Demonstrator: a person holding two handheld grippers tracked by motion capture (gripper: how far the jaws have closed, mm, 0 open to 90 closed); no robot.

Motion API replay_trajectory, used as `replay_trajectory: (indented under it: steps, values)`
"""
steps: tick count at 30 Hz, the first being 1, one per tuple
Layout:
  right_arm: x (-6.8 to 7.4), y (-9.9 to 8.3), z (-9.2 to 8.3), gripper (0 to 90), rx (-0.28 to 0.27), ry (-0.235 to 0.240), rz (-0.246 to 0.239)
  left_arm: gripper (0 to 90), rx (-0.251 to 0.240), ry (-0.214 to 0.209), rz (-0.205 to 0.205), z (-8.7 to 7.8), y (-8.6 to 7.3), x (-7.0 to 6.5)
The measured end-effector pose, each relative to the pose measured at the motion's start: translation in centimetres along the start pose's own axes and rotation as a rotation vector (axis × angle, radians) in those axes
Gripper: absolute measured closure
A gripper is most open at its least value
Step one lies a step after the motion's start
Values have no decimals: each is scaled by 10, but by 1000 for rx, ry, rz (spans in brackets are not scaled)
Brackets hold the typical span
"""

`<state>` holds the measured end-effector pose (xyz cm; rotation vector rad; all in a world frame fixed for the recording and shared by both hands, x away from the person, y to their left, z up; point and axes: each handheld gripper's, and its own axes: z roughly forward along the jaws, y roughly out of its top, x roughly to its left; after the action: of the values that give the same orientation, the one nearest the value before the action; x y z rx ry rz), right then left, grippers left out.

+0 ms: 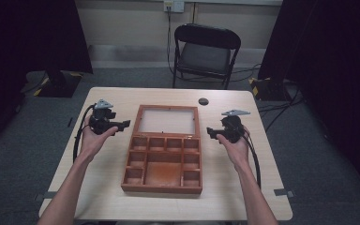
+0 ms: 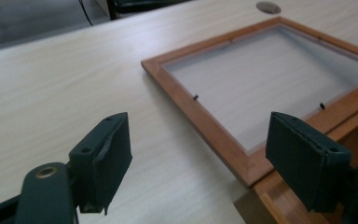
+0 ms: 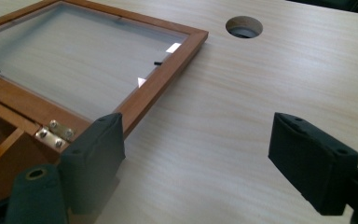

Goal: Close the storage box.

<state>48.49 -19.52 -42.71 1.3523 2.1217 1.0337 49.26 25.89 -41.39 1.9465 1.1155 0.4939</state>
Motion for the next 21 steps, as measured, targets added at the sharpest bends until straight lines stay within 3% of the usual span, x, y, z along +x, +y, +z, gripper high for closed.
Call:
replay_trajectory:
  steps: [3,8,12,13,14,16,18,19,21]
  values:
    - [1,12,11,175,1,9,-4,161,3,0,-40,12,4,4]
    - [6,14,29,161,31,46,3,180,53,-16,-31,25,-2,4]
    - [11,13,39,164,43,64,3,191,88,-39,-65,38,-10,6]
    - [12,12,42,164,51,75,5,193,97,-50,-76,41,-13,7]
    - [16,12,48,165,71,108,20,199,115,-37,-82,45,-15,7]
    - [18,13,50,166,83,122,25,204,124,-27,-86,47,-16,7]
    - [22,14,52,170,83,142,38,223,123,-50,-108,50,-18,6]
    - [24,14,53,169,69,134,45,217,136,-45,-88,52,-19,4]
    - [25,14,56,168,66,126,48,207,137,-39,-87,53,-18,2]
